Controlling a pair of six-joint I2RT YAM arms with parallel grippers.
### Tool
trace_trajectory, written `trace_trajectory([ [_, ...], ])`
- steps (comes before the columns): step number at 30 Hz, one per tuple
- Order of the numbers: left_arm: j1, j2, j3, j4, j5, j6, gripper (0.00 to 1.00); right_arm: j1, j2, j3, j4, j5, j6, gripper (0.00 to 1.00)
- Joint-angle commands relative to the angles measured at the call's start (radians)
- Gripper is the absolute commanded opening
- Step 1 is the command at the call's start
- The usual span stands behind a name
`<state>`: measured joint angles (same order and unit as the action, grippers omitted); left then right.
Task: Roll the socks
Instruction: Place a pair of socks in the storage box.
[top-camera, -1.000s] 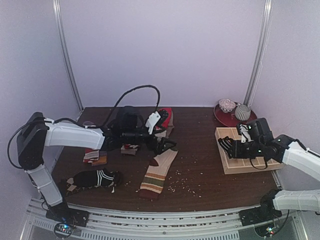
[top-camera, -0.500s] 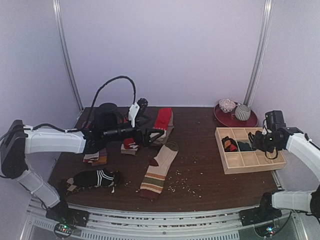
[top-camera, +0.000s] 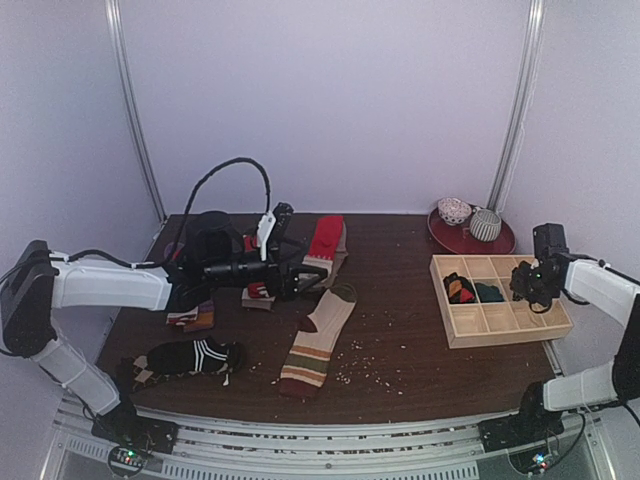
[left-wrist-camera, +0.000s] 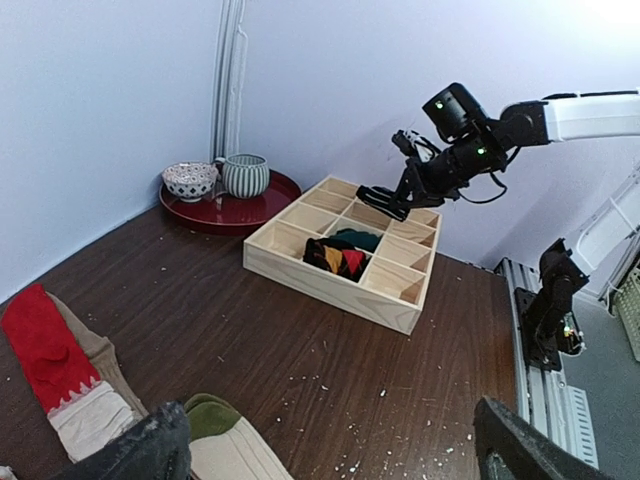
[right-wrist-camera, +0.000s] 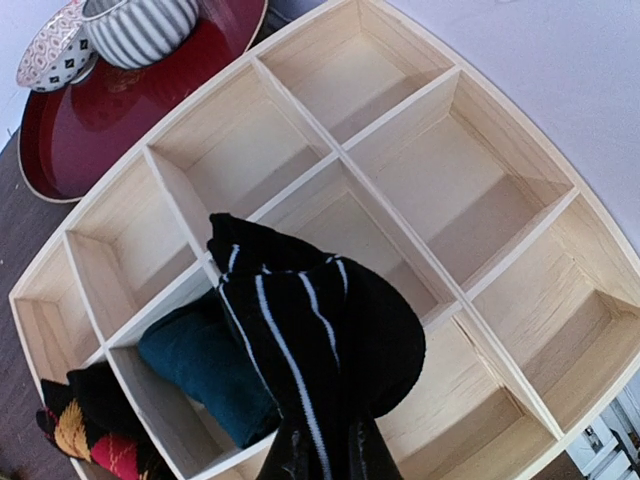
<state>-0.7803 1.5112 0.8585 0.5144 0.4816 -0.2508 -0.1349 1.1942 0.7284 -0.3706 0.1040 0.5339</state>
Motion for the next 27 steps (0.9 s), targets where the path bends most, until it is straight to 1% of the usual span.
trace_trajectory([
  [1, 0.003, 0.005, 0.022, 0.033, 0.061, -0.017, 0.98, -0.016, 0.059, 0.032, 0.071, 0.072, 0.062, 0.00],
  [7, 0.004, 0.000, 0.023, 0.028, 0.083, -0.009, 0.98, -0.023, 0.124, 0.026, 0.116, 0.083, 0.107, 0.00],
  [12, 0.004, -0.013, 0.020, 0.023, 0.088, -0.004, 0.97, -0.023, 0.179, 0.024, 0.147, 0.085, 0.113, 0.00],
  [18, 0.004, -0.023, 0.019, 0.019, 0.098, 0.003, 0.96, -0.026, 0.293, 0.100, 0.123, 0.058, 0.070, 0.00],
  [22, 0.004, -0.018, 0.024, 0.008, 0.097, 0.011, 0.96, -0.031, 0.320, 0.103, 0.146, 0.066, 0.070, 0.00],
  [27, 0.004, -0.011, 0.040, -0.022, 0.101, 0.022, 0.96, -0.044, 0.398, 0.134, 0.112, 0.058, 0.036, 0.02],
])
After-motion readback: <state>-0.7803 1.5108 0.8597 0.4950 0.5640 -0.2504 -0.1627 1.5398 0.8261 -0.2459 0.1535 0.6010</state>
